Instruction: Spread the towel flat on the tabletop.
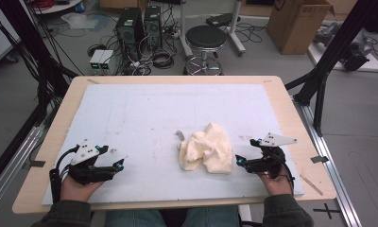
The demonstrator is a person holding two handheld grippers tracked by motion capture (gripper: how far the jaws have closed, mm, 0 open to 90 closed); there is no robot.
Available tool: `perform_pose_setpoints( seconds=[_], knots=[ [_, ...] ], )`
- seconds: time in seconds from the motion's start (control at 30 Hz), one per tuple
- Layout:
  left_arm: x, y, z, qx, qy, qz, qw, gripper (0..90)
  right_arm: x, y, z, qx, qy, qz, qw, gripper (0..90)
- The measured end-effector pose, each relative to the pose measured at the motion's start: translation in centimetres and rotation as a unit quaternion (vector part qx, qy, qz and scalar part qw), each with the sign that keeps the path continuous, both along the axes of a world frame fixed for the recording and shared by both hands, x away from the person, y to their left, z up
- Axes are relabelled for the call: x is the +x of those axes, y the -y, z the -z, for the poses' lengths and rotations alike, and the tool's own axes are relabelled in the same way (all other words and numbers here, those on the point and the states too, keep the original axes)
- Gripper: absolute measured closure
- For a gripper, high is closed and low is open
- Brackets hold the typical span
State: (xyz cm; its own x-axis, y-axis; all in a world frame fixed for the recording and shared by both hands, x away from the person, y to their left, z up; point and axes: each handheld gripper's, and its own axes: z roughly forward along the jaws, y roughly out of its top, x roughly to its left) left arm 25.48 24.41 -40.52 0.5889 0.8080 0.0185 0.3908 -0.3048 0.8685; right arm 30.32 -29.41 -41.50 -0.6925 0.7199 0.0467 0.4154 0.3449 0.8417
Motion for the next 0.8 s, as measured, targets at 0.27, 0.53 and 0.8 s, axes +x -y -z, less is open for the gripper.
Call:
perform_pose_setpoints(
  seconds=[0.27, 0.53, 0.8],
  knots=[
    [0.34, 0.18, 0.06, 0.004, -0.001, 0.004, 1.0000, 24.4, -0.05, 0.19, 0.06, 0.001, 0.000, -0.002, 1.0000, 11.5],
    [0.38, 0.20, 0.06, 0.003, 0.001, 0.004, 1.0000, 24.4, -0.17, 0.18, 0.04, 0.002, 0.002, -0.002, 1.0000, 11.5],
    [0.10, 0.12, 0.02, 0.002, 0.002, 0.006, 1.0000, 24.4, -0.37, -0.11, -0.06, 0.005, 0.004, -0.006, 1.0000, 11.5]
  ],
)
